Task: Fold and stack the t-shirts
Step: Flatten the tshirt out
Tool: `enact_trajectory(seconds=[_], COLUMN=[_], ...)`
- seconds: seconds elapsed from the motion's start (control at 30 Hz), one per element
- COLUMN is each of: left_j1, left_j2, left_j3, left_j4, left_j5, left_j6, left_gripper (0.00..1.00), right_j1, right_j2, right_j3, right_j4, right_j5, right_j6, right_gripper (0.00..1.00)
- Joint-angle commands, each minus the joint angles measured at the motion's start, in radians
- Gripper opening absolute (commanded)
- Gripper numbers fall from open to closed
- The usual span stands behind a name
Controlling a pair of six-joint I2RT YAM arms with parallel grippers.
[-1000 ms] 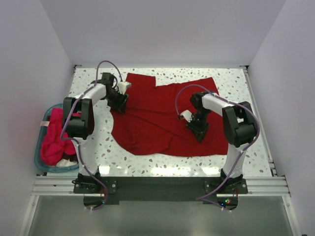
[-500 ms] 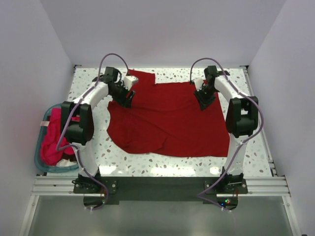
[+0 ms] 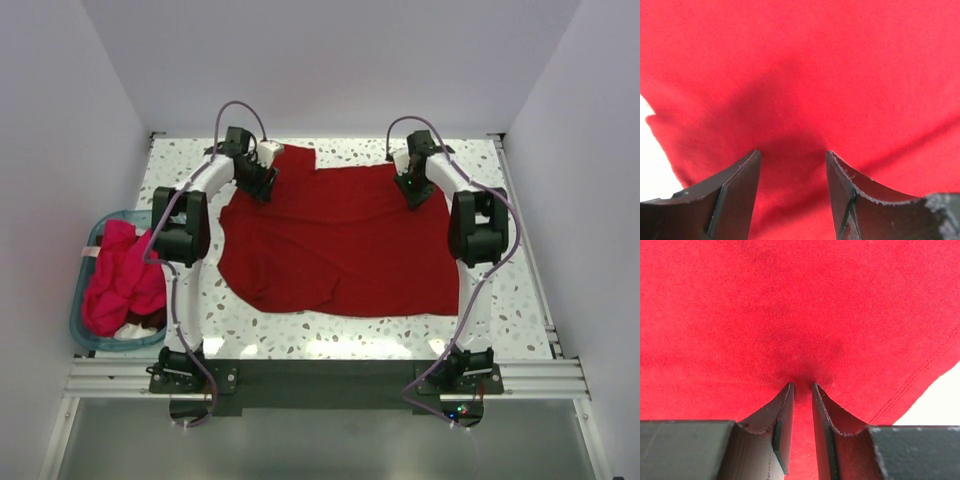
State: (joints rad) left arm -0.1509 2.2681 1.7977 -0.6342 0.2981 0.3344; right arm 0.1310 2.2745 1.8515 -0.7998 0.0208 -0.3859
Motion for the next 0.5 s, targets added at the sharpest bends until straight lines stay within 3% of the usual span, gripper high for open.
enact_trajectory(seconds=[0.0,0.2,0.27,0.4,0.47], left_j1=[0.011,0.019,0.020,0.013,-0.002], left_j2=[0.103,0.281,0.286,0.110,-0.072], left_j3=[0.133,0.368,0.414,0.320,0.173], left_j4=[-0.005,-0.035,-0.033,-0.004,0.010], left_j5=[-0.031,-0.030,-0.010,0.140,0.200], left_j6=[-0.029,-0.046,-0.035,0.006,0.057], left_gripper=[0.59,0.56,0.61,0.67,0.70], right_j1=[-0.018,-0.034,-0.041,-0.047,-0.048], right_j2=[0.072,0.163,0.187,0.125,0.042], right_j3=[0.047,0.165,0.218,0.270,0.255], right_j4=[0.057,0.070,0.047,-0.021,-0.041], right_j5=[0.074,0.137,0.120,-0.008,-0.106], right_j6=[0.016,0.034,0.047,0.073,0.081], right_gripper=[0.25,0.25,0.26,0.34,0.44])
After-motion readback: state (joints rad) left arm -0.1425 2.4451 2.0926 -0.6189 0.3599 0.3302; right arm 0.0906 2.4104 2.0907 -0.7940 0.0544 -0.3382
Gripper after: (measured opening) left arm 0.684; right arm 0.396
